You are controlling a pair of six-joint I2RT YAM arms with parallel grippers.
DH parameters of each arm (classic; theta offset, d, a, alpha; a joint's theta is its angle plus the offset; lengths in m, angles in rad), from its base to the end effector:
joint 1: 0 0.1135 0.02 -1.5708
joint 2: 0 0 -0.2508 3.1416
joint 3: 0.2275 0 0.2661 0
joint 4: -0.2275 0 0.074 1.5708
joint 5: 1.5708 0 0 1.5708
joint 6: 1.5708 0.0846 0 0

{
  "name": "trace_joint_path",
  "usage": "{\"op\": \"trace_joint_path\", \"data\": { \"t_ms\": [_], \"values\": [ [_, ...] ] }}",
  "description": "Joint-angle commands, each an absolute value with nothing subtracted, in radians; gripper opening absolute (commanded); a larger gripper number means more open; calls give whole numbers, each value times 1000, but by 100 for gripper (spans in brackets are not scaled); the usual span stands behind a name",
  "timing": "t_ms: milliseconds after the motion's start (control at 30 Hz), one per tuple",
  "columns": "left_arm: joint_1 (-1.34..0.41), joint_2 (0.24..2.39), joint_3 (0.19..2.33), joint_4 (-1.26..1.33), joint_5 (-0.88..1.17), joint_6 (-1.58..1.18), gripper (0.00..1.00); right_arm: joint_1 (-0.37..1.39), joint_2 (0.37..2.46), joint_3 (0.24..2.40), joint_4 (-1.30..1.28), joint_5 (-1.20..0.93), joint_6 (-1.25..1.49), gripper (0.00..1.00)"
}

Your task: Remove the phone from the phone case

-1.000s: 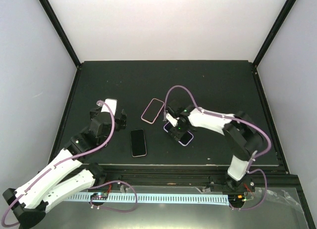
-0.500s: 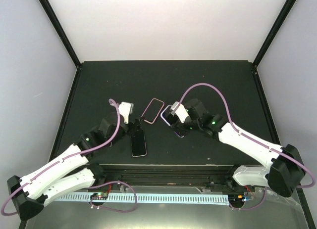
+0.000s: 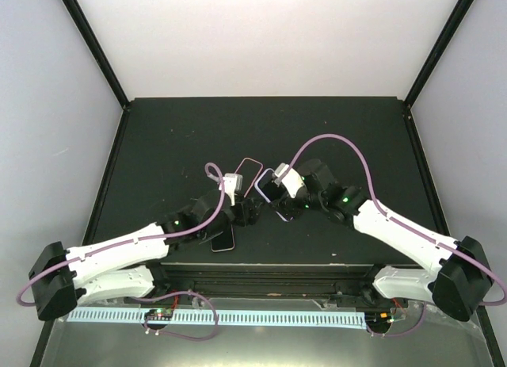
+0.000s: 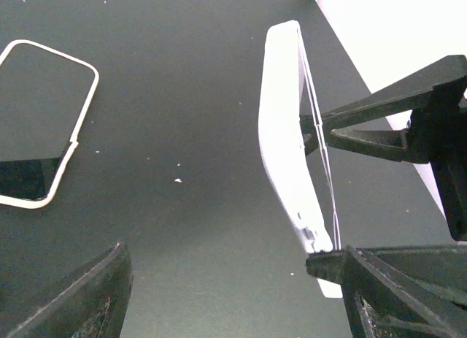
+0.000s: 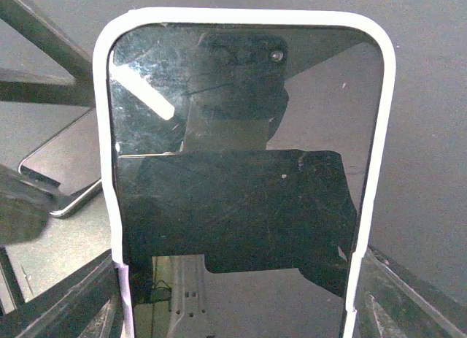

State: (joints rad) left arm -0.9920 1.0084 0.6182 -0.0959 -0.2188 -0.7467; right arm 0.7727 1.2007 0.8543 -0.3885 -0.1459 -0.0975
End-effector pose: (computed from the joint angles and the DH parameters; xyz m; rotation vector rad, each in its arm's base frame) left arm 0.1725 -0.2305 0.2094 0.1219 2.1525 -0.8379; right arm 0.2137 0.2256 0.2100 -1.0596 2.0988 0.5077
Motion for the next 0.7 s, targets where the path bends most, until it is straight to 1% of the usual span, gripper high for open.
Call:
{"op": "trace_joint_path", "data": {
  "t_ms": [0, 100, 200, 333, 433, 533, 667],
  "values": [
    [-1006, 1067, 691, -21, -230, -831, 80, 772, 1160, 854, -314, -181, -82, 58],
    [-1006, 1105, 721, -30, -250, -866, 79, 772, 1154, 854, -316, -199, -79, 58],
    [-1006, 1126, 732, 3, -251, -881, 74, 772, 1146, 853, -316, -218, -72, 58],
    [-1006, 1144, 735, 46, -246, -891, 62, 771, 1143, 854, -314, -218, -68, 59],
    [-1006, 1154, 736, 73, -229, -894, 51, 772, 1146, 853, -313, -213, -69, 59],
    [-1006, 1171, 742, 99, -209, -887, 43, 772, 1149, 853, -310, -202, -67, 59],
    [-1006, 1207, 767, 112, -176, -887, 38, 772, 1145, 845, -295, -152, -50, 59]
  ]
}}
